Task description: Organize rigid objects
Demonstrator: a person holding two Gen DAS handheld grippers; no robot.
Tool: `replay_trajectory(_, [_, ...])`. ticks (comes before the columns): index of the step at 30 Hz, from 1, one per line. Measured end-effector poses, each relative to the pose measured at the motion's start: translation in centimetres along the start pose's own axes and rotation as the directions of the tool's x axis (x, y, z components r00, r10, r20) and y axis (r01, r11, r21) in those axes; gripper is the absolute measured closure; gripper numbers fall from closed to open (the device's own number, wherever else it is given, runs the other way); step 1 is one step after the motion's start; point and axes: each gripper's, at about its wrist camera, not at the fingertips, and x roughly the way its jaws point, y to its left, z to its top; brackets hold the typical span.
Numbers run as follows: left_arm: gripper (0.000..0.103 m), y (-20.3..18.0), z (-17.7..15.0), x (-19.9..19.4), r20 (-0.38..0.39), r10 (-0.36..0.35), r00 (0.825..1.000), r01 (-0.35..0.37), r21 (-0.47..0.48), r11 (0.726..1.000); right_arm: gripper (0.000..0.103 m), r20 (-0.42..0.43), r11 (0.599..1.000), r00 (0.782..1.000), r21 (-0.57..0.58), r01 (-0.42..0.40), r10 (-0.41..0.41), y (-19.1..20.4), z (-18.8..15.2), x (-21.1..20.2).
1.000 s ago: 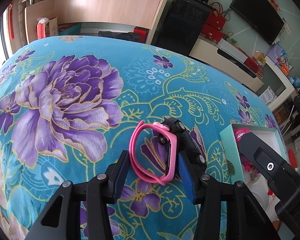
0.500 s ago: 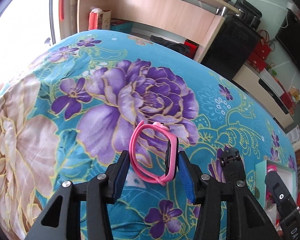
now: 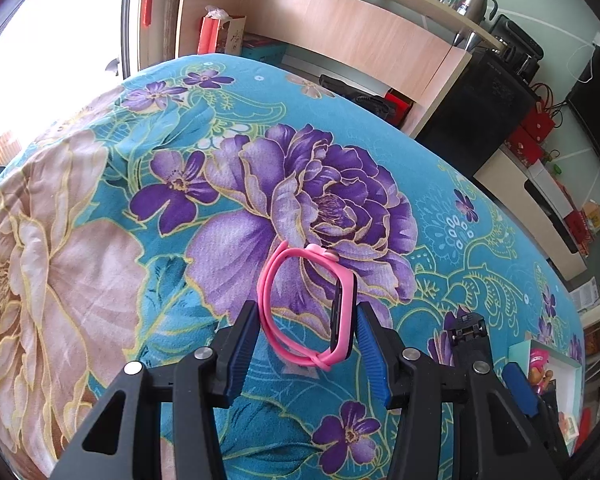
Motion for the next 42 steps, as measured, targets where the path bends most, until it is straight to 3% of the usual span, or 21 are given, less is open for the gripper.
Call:
replay_trajectory(5, [0.051,0.3,0.0,0.2,-0.009,-0.001,1.0,0.001,-0.011,1.0,0.039,-0.029,0.999,0.999,-0.007,0.044,-0.044,-0.2,-0.4,1.4])
replay_trajectory(11, [0.051,0.2,0.0,0.3,-0.015,-0.004,1.0,0.003,-0.01,1.0,0.04,-0.023,0.999,0.999,-0.006,0.043,-0.043,-0.3,-0.4,1.3])
replay_trajectory(13, [0.051,0.2,0.0,0.3,-0.014,-0.003,1.0,0.003,-0.008,1.0,0.047,-0.016,0.999,0.999,-0.015,0.035,-0.035,-0.1,-0.4,1.2])
replay_trajectory(25, [0.051,-0.1,-0.2,0.8,-0.032,-0.002,0.999,0.003,0.008,1.0,0.067,-0.036,0.998,0.999,-0.055,-0.038,0.036,1.2,-0.6,1.6])
replay_trajectory(33, [0.051,-0.3,-0.4,1.5,-0.043,0.015,0.999,-0.014,0.025,1.0,0.071,-0.042,0.997,0.996,-0.001,-0.073,0.073,0.6,-0.6,2.0])
replay_trajectory(42, [0.051,-0.5,-0.1,0.3,-0.017,-0.022,1.0,0.022,0.03,0.999,0.073,0.026,0.995,0.996,0.046,-0.086,0.085,-0.1,0.2,-0.2])
